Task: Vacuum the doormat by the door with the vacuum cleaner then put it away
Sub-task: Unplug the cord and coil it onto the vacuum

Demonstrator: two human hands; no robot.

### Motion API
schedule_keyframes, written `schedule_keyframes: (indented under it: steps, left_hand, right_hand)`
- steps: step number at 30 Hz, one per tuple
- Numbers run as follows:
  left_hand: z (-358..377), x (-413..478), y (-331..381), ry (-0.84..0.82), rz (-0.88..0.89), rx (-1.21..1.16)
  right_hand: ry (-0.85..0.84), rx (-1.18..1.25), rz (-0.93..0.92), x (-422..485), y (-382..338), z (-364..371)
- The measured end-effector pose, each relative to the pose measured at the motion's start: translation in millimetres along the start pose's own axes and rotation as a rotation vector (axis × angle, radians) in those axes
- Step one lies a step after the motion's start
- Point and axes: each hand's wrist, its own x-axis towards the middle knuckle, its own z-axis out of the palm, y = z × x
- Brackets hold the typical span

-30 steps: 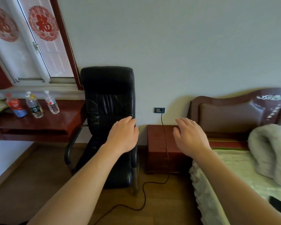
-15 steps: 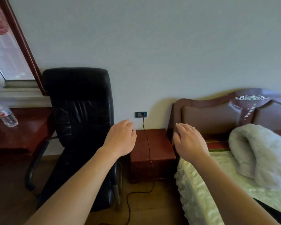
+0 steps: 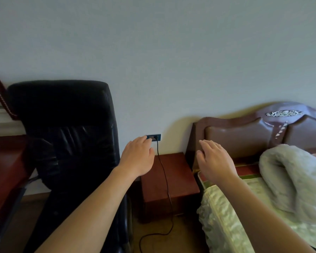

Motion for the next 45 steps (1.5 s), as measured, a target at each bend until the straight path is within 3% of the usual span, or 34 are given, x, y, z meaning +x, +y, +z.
schedule_keyframes:
  steps: [11, 26, 45]
  left_hand:
    - [47, 111, -17, -0.036, -0.067, 0.043]
    - [123, 282, -22, -0.178, -0.349, 0.034]
    - [302, 334, -117, -0.484, -0.473, -0.099]
  right_hand:
    - [-0.081, 0.047, -0.045, 124, 37, 62]
    - [-0.330, 0.076, -0.225, 335, 124, 171]
    - [-0.550, 0.005, -0.216, 391, 129, 340]
